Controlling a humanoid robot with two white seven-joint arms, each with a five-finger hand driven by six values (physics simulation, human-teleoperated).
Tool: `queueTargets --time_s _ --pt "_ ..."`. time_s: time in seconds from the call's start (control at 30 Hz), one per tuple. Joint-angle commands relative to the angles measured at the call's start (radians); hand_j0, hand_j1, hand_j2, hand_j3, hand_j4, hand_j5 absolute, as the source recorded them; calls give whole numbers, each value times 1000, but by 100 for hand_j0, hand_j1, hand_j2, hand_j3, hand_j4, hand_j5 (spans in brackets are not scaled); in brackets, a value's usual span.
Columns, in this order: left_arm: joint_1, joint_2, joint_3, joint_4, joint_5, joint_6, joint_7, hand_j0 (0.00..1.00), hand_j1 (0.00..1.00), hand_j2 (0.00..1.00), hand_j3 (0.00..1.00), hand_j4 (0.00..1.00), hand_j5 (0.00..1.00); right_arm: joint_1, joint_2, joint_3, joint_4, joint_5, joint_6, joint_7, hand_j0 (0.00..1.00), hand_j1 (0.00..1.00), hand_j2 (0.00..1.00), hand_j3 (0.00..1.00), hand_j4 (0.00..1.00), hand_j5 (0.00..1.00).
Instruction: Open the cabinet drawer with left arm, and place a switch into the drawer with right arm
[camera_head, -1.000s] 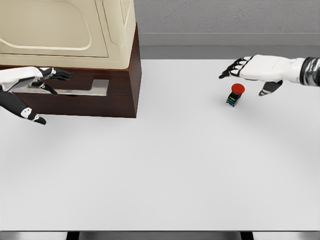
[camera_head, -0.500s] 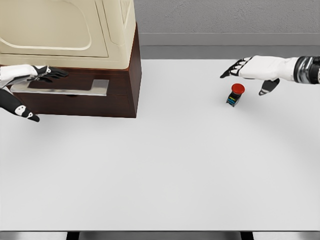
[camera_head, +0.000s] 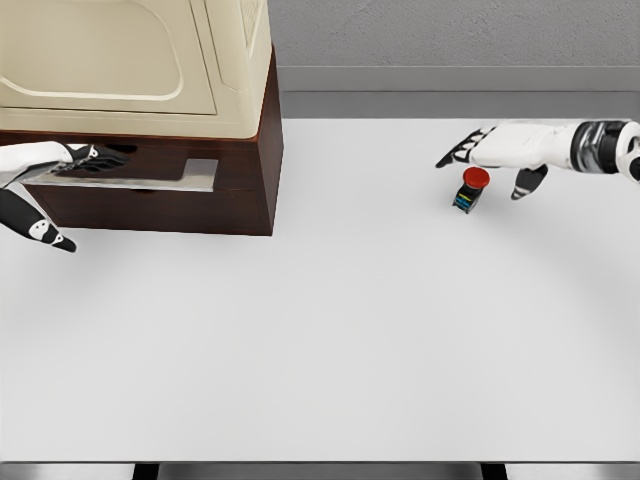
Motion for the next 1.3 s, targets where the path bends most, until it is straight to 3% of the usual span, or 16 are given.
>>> queueTargets --time_s 0.0,0.17,0.43,1.27 --pt "0 1 0 2 -4 1 0 100 100 100 100 100 100 0 2 7 23 5 2 0 100 100 100 100 100 100" --pt "9 0 0 1 -4 -1 0 100 100 100 100 100 100 -18 17 7 72 26 2 0 100 100 100 100 100 100" --pt "9 1 0 -4 -13 -4 -1 77 77 77 77 77 77 -28 46 8 105 43 2 0 100 100 100 100 100 100" --pt "15 43 -1 -90 24 -28 -48 77 77 77 77 77 77 -40 69 31 118 63 2 0 100 100 100 100 100 100"
